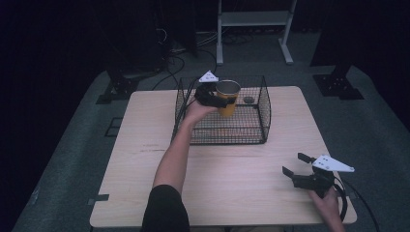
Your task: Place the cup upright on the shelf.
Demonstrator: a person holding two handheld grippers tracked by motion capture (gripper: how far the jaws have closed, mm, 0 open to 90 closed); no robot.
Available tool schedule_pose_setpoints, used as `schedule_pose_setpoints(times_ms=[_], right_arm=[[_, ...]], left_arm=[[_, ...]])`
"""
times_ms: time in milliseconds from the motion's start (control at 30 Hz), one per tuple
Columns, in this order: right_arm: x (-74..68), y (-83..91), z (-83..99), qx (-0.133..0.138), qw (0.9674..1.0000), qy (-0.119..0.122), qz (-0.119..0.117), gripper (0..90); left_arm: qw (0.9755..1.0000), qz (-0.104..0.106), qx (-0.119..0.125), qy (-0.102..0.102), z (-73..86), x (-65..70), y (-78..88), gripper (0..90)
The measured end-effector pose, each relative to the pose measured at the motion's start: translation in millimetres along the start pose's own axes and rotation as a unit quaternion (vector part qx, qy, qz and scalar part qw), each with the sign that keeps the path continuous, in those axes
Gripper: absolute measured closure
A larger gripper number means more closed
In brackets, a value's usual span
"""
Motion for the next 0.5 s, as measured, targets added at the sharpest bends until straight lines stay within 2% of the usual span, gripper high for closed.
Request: schedule_pose_setpoints(times_ms=[500], right_arm=[[-0.1, 0.0, 0.1, 0.0, 1.0, 0.001, -0.001, 13.1]], left_arm=[[0.9991, 0.012, -0.039, 0.009, 20.2, -2.4, -14.5, 14.5]])
Point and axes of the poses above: each handheld gripper's, and its own axes: y roughly backward along the jaws, z roughly out of its underside, x roughly to its right, the point moved 8 cm from there along -y, roughly forward along the jaws, and after that the axes turned 4 degrees about -y, right-handed, at the moved point
